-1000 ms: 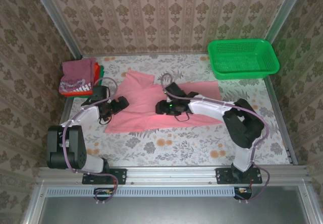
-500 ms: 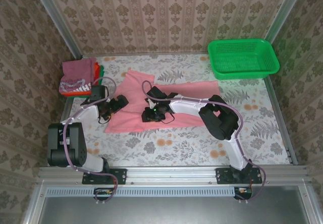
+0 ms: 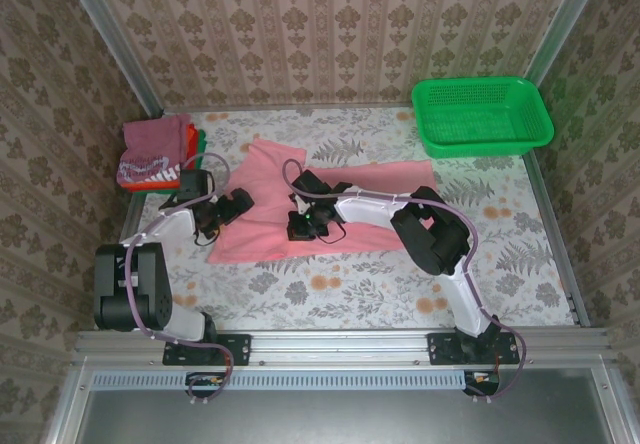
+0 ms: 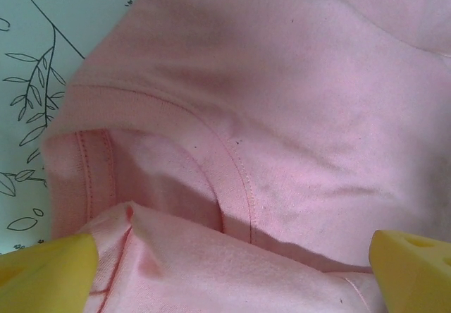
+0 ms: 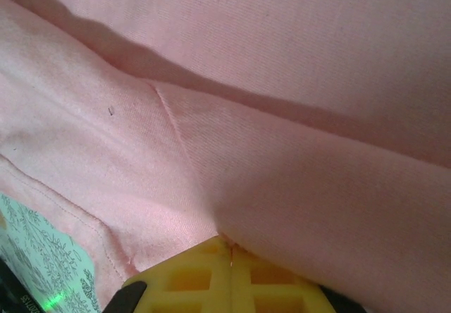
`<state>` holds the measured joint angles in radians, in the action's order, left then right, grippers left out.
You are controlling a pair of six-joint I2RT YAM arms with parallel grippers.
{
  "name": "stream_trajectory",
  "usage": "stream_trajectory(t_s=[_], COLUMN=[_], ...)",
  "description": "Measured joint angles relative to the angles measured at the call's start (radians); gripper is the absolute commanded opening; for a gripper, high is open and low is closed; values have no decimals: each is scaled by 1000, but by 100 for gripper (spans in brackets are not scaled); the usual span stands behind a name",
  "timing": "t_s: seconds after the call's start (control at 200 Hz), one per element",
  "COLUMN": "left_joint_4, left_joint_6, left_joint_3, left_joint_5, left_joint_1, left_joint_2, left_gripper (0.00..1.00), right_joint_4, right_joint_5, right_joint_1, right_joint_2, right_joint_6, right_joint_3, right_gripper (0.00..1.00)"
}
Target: Fold and stack the t-shirts
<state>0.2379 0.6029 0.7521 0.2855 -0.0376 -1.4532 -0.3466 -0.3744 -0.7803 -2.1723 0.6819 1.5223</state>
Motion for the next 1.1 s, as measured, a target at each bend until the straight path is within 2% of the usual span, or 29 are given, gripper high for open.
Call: stream_trajectory(t_s=[0.48,0.63,0.68,0.71,0.92,1.1], left_joint_4=[2,2,2,2,1,2], left_joint_6=[-1,0,0,0,0,0], left_joint_3=[0,0,0,0,0,0], left_joint_5=[-2,-2,-2,-2,-1,-1], left_joint_1=[0,0,0,0,0,0], left_joint_2=[40,40,40,40,40,44], left_gripper=[100,100,100,100,100,100], right_joint_4=[16,68,80,90,112,102], right_joint_5=[29,-7,-23,-34,-48,12], right_joint_1=[26,28,28,28,27,28], right_joint_2=[11,28,33,35,38,38], right_joint_6=[3,6,7,7,9,-2], right_joint_3=[0,-3,-3,-3,-16,-16], right_gripper=[0,8,6,0,0,0])
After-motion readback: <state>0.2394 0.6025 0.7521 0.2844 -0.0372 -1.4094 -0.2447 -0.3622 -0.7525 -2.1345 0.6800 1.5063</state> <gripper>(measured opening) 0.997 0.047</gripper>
